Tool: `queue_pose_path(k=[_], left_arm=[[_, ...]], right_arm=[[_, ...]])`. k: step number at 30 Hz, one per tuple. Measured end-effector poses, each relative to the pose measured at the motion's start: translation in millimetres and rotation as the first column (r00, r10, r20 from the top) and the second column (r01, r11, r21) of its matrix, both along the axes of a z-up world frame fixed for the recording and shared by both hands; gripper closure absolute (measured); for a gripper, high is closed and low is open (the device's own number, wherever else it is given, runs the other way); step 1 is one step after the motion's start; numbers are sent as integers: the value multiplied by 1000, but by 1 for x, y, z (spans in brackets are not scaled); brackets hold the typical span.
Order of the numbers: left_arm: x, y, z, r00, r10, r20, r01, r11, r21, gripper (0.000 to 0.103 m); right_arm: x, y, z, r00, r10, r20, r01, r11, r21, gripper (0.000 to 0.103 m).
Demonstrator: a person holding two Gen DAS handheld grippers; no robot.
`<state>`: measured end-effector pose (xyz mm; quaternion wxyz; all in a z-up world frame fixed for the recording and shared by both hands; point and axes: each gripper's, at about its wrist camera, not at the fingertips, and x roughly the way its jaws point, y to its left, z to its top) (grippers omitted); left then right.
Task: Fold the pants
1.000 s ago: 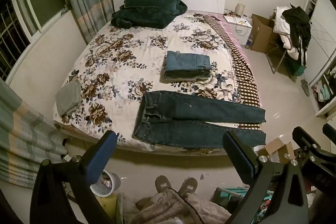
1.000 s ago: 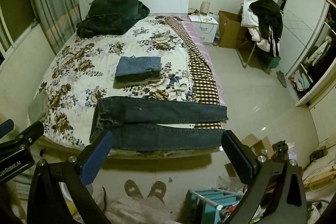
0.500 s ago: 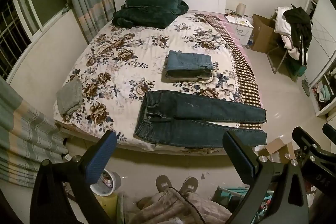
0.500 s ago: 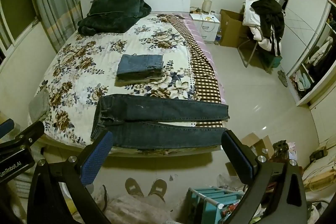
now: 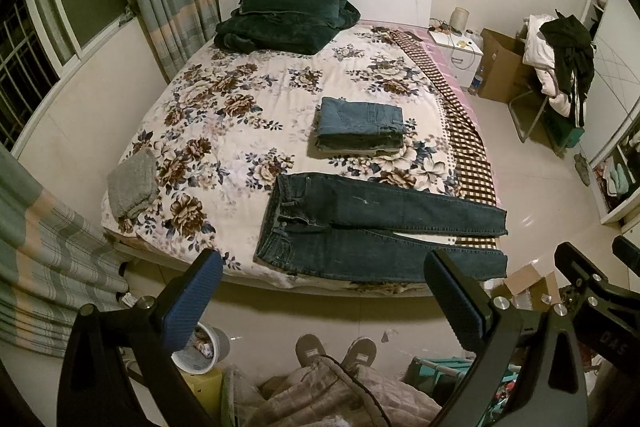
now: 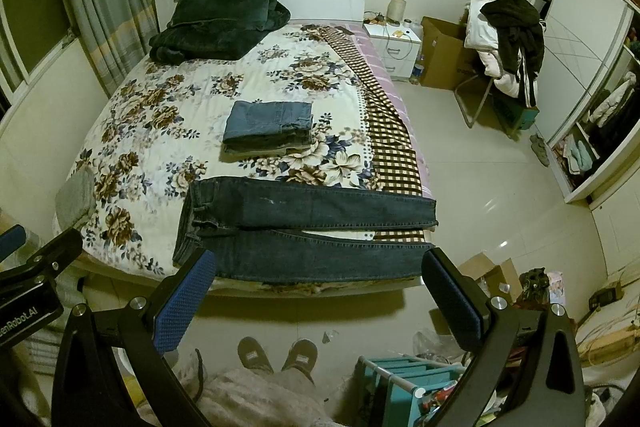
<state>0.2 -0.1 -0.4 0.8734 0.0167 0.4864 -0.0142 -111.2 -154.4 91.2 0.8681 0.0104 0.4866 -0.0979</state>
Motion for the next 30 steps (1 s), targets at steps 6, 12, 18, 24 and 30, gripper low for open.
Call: queue_pose_path(k=[6,12,18,24,30], left_arm=[[0,0,0,1000,-1,2,1,1000,1,0],[0,0,0,1000,-1,1,1,1000,-1,0],[0,0,0,1000,0,0,0,1000,-3,0],[0,0,0,1000,0,1,0,1000,-3,0],[0,0,0,1000,-1,0,1,1000,-3,0]], right_arm=[[2,-1,1,1000,1,-3,-1,1000,1,0],[3,-1,2,1000,2,-3,-2,1000,0,0],[4,-2,3,1000,3,-4,-3,1000,1,0],[5,-2,3,1000,4,-4,-4,1000,1,0],[4,-1,2,1000,4,-5,-4,1000,0,0]])
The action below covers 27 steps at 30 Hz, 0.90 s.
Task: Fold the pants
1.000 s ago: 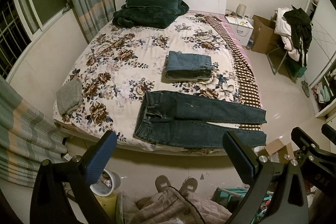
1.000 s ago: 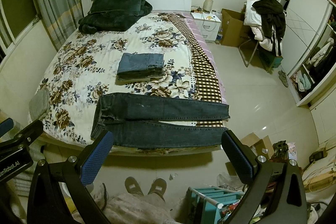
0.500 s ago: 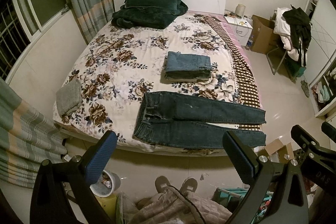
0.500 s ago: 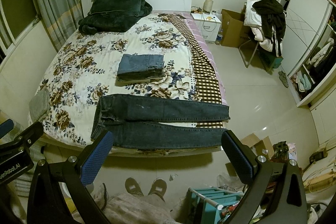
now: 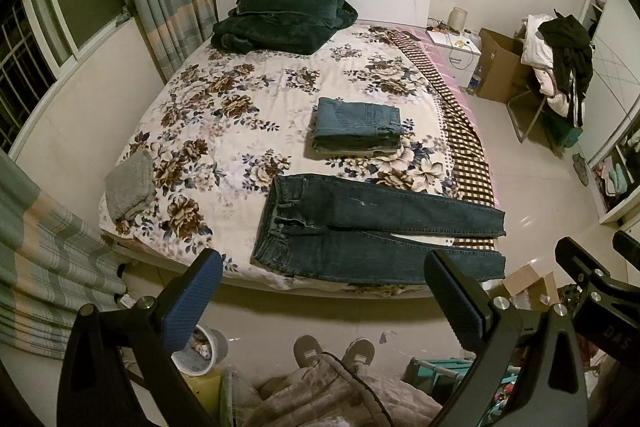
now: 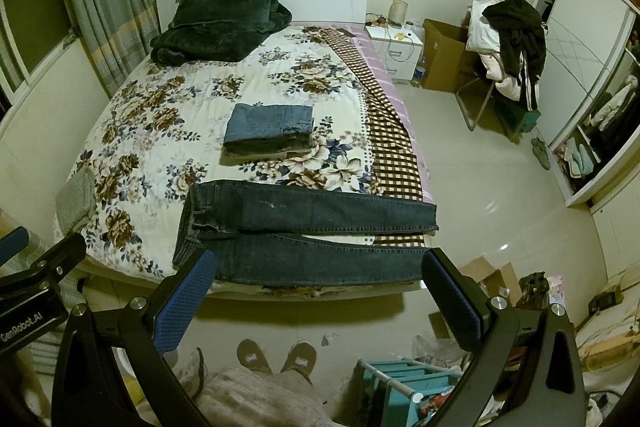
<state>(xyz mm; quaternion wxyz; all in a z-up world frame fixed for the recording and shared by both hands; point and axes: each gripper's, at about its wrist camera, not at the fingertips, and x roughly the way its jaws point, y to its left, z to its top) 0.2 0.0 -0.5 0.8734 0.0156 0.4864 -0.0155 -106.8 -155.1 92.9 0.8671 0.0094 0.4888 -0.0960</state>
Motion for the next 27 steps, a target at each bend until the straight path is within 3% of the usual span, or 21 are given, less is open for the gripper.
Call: queue_pose_path(k=[17,27], left_arm=[[7,-1,8,1000,-3,-12,3,1000,-8,0],[8,-20,-12,1000,-7,-18,7,1000,-13,0]], right_arm=[[1,-2,1,1000,0,-2,0,1000,0,0],[-7,19,-16,1000,1,-16,-1,1000,6,0]])
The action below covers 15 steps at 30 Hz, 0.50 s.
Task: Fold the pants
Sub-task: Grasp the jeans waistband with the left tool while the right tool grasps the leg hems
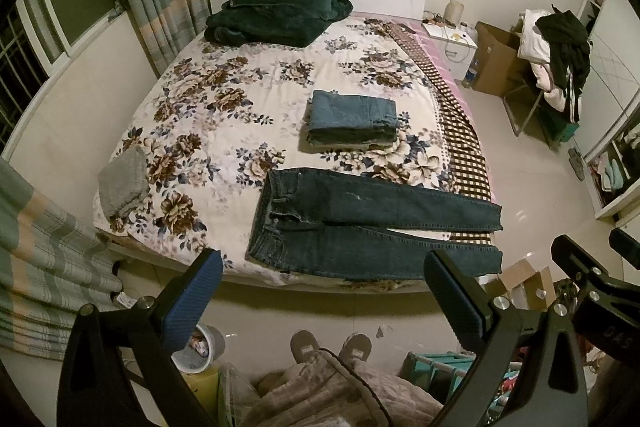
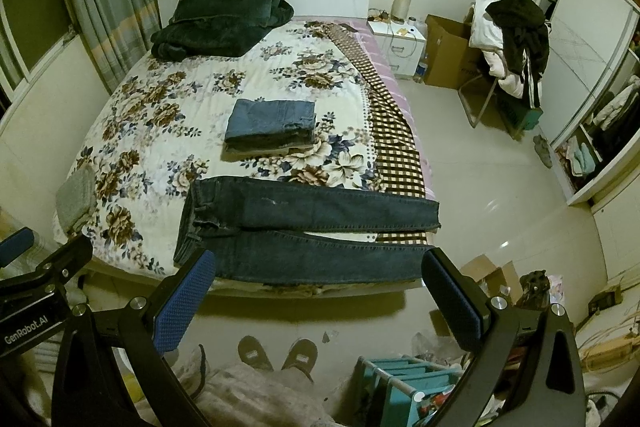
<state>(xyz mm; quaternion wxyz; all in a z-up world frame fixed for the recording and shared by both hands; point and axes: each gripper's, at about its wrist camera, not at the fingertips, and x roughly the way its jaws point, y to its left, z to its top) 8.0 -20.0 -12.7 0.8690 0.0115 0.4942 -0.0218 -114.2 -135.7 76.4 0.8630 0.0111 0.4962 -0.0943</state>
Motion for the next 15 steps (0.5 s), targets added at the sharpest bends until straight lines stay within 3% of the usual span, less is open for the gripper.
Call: queue_pose_path(k=[8,15], left_arm=[[15,1,-25,999,31,9,-31,999,14,0],[99,36,-64,994,97,-51,-96,995,25,0]], right_arm=[[24,6,-32,997,-66,-43,66,998,4,0],[89,-29,-94,965,-235,-119,237,972,-2,0]])
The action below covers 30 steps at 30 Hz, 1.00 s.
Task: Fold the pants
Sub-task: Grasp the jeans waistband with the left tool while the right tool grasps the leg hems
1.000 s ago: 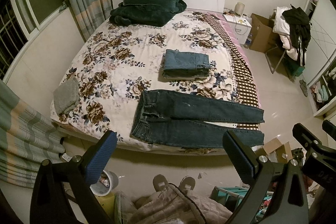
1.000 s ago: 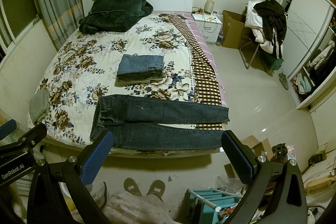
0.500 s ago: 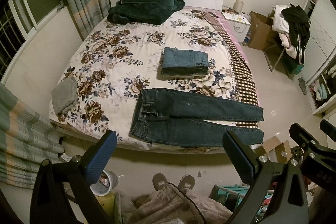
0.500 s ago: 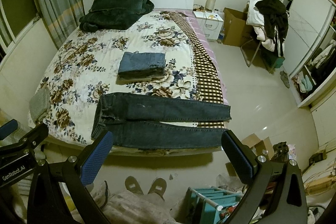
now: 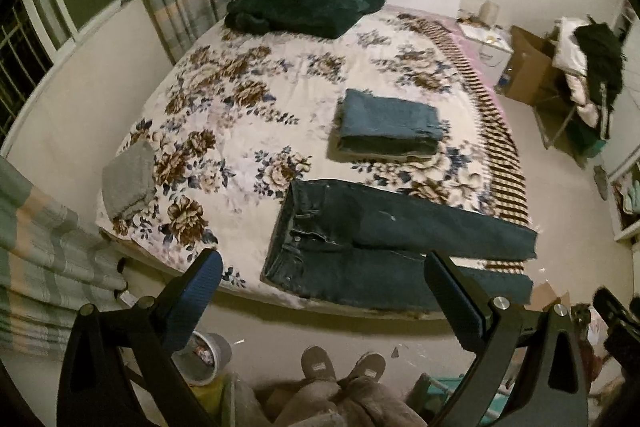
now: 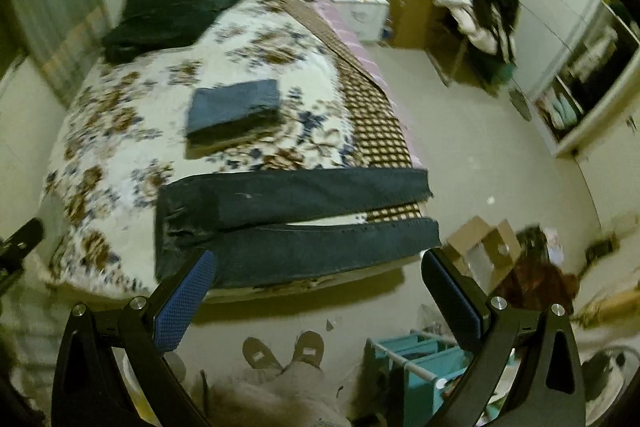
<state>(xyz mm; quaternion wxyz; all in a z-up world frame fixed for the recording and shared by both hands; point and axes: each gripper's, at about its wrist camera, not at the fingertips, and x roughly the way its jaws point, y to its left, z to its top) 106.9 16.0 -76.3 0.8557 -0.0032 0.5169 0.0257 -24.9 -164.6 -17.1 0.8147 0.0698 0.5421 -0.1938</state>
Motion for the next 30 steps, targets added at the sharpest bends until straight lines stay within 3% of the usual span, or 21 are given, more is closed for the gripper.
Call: queue_pose_path(k=[7,17,21,23,30], left_arm=[[87,-1,-71,979,86,-184,-85,996,13,0],[218,-29,-194,925,241,-293,-216,969,116,0],[265,-31,-254,877,310,-367,-282,951,129,0],[285,-33,-290,838,343,-424,-326,938,114,0],[328,-36,-393,721,416,-555,-440,893,98,0]], right_arm=[[80,-68,-93,984,-129,-123,136,990,48,0],[212,-183,-262,934,-213,-287,275,942,194,0],[263,-221,-326,914,-239,-327,315,928,200,0],[283,-239,-356,914,-259,-312,330,923,199,0],[323,-302,-461,831,-401,-385,498,845,195,0]])
